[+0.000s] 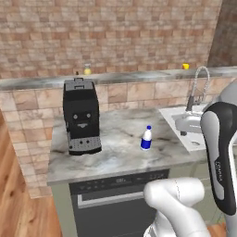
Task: Place the drinks on the dining counter in a tight cluster.
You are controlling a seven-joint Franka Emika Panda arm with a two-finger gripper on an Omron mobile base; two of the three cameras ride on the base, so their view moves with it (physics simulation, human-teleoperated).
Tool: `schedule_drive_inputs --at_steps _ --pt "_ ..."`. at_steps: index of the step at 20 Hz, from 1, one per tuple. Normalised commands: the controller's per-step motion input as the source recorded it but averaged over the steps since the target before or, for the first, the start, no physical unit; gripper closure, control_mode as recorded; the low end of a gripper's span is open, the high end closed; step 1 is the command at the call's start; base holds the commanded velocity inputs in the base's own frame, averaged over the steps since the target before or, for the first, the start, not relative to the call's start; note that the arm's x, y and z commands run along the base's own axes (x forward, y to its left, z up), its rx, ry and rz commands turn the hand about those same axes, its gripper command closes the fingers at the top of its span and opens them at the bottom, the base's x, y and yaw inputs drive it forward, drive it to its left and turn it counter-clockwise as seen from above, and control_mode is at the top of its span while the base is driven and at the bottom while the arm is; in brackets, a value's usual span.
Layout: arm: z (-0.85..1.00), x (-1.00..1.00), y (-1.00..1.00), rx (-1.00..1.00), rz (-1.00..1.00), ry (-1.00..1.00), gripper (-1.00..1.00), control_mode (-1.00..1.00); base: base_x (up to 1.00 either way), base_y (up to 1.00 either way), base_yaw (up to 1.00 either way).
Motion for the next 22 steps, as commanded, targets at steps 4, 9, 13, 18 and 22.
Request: schedule_drive_inputs --at_steps 4,9,13,18,22 --pt "0.0 0.0 0.0 0.0 0.0 0.0 -1.0 1.0 0.64 -0.11 -0.06" --pt "0.0 0.0 0.0 0.0 0.0 0.0 -1.0 1.0 0.6 0.02 -0.01" --pt "0.0 0.0 0.0 0.0 0.0 0.0 -1.0 1.0 0.03 0.0 0.0" --pt "0.0 0.0 0.0 0.0 0.0 0.0 -1.0 1.0 0.0 0.0 0.0" --pt "0.0 0.0 0.0 0.0 0.0 0.0 -1.0 1.0 0.0 0.0 0.0"
